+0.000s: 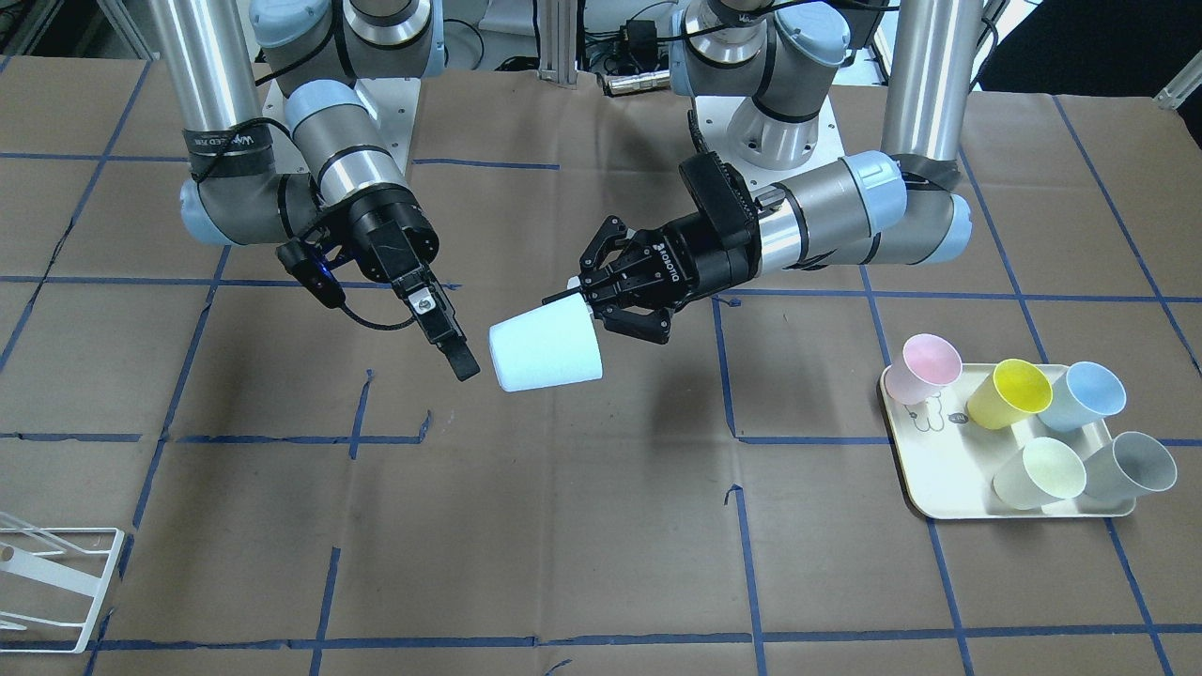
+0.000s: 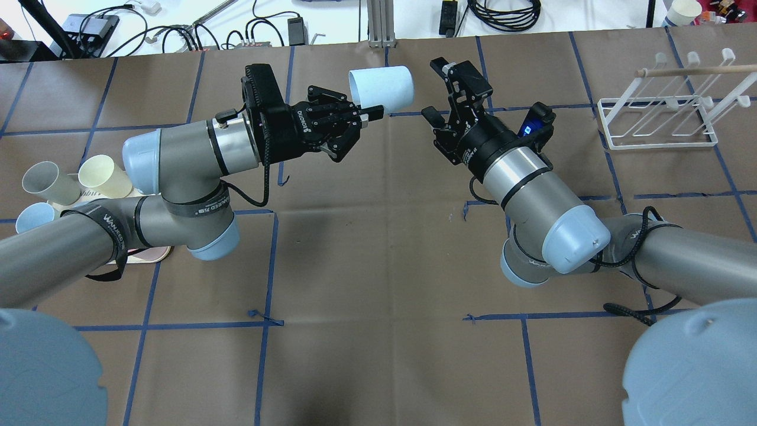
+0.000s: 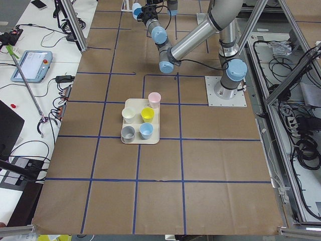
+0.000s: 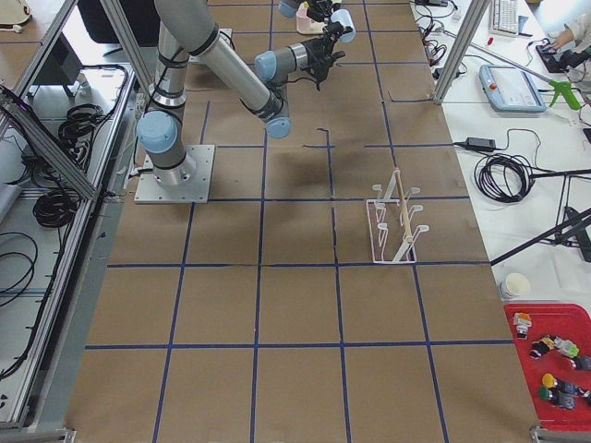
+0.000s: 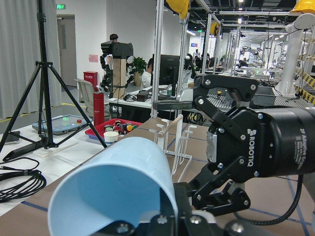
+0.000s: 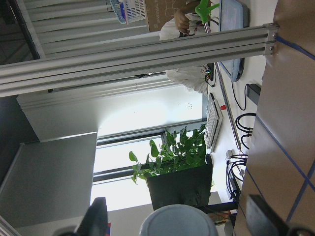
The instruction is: Transfer IKEA cup to right arm and place on rack
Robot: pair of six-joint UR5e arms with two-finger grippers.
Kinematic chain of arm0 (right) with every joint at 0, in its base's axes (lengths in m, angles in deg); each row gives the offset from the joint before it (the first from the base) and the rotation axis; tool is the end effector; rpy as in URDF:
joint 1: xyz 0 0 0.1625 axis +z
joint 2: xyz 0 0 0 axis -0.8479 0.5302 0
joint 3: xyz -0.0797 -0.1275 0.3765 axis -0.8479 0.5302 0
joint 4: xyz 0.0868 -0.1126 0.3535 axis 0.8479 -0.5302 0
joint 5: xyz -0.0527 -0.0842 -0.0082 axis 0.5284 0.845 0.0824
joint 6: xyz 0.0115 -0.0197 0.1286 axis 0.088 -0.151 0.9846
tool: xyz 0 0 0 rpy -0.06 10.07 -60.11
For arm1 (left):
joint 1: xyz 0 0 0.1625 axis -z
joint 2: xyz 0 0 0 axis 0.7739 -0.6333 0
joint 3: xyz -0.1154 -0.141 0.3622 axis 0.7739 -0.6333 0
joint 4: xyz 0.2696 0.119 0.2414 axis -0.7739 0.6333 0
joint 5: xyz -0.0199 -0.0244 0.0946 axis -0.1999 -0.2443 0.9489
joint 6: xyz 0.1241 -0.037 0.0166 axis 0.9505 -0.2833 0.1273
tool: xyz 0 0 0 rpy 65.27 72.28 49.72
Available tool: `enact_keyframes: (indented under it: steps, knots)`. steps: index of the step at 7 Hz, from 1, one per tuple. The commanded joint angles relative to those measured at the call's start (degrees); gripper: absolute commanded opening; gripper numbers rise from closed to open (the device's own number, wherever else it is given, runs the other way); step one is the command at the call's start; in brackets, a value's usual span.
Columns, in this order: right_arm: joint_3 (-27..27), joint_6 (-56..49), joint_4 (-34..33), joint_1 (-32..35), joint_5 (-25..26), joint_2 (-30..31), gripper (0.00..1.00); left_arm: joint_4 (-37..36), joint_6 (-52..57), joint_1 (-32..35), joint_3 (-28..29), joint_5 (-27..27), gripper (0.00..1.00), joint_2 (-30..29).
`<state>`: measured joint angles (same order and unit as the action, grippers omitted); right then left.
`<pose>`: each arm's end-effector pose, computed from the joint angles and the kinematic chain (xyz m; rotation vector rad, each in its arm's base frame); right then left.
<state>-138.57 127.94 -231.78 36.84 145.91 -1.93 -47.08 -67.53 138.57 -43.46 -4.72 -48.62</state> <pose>0.2280 -0.4560 0.3219 0.9662 1.3570 -0.6540 -0.2392 -0.4750 0.3373 -1.0610 -1.6004 1.3207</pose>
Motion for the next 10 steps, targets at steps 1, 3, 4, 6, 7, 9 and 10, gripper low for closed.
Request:
enact_keyframes:
  steps: [1,3,4,6,7,9,10]
  knots:
    - [1.1,1.86,0.09,1.14,-0.2,-0.64,1.0,-0.03,-1.24,0.03,-0.02,0.0,0.02,0.12]
    - [3.11,1.68,0.44,3.08,-0.73,-0.65,1.0,-0.03,-1.77,0.03,-0.02,-0.09,0.0,0.13]
    - [3.74,1.86,0.61,3.7,-0.65,-0.65,1.0,-0.03,-1.78,0.03,-0.1,0.0,0.0,0.12]
    - [4.97,1.95,0.79,3.97,-0.73,-1.43,1.0,-0.03,-1.78,0.03,-0.1,-0.09,0.0,0.12]
    - [6.1,2.03,0.79,3.97,-0.91,-2.83,1.0,-0.03,-1.78,0.03,-0.02,-0.09,0.0,0.12]
    - [7.17,2.03,0.79,4.66,-0.82,-4.33,1.0,-0.03,-1.78,0.03,-0.02,-0.09,0.0,0.12]
    - [7.17,2.12,0.79,4.76,-0.73,-4.34,1.0,-0.03,-1.86,0.03,-0.02,0.0,0.0,0.12]
